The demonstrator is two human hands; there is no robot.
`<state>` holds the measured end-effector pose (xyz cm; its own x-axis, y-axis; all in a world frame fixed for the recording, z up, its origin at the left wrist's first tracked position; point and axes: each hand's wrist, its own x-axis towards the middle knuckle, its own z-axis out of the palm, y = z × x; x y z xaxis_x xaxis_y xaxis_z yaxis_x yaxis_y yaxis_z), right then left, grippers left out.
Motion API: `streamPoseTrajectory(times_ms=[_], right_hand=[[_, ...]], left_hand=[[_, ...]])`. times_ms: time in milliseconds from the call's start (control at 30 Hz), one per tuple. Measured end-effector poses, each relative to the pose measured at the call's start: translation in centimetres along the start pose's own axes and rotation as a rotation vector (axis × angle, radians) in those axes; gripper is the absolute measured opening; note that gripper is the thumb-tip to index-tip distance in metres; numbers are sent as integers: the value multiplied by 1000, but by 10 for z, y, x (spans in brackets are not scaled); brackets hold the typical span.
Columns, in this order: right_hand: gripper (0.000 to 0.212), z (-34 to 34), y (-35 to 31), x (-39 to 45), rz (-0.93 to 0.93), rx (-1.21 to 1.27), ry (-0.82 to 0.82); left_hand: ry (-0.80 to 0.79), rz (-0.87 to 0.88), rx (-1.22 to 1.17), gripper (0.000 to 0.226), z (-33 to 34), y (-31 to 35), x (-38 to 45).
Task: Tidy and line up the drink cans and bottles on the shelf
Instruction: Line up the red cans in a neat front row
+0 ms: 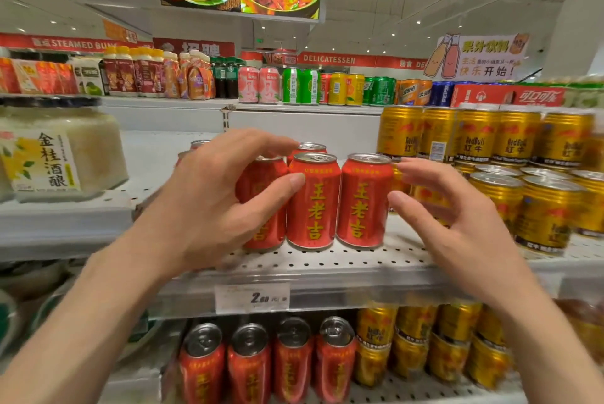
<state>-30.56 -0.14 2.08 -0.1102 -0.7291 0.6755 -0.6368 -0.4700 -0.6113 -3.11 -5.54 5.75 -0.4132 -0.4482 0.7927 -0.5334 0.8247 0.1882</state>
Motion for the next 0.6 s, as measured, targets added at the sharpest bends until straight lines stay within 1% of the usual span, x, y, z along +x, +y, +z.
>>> streamPoseTrajectory(times_ms=[100, 167, 233, 300, 400, 467, 533, 600], right_hand=[[36, -14, 16, -28, 79, 146, 42], [29, -26, 31, -45, 135, 205, 17], [24, -38, 50, -64, 172, 246, -15], [27, -52, 72, -82, 217, 285, -50], [33, -80, 107, -108, 288, 305, -119], [31, -102, 128, -122, 326, 313, -158], [26, -124, 145, -131, 361, 299, -148], [23, -143, 158, -136, 393, 294, -132]], left_hand=[[59, -72, -85, 36, 19, 27, -17], [71, -144, -132, 34, 38, 47, -32], [80, -246, -212, 31, 62, 68, -49], [90, -373, -299, 29, 90, 89, -68], [140, -547, -432, 23, 137, 124, -92], [131, -648, -492, 16, 166, 146, -101], [86, -706, -513, 18, 185, 166, -102], [86, -731, -509, 18, 198, 180, -98]])
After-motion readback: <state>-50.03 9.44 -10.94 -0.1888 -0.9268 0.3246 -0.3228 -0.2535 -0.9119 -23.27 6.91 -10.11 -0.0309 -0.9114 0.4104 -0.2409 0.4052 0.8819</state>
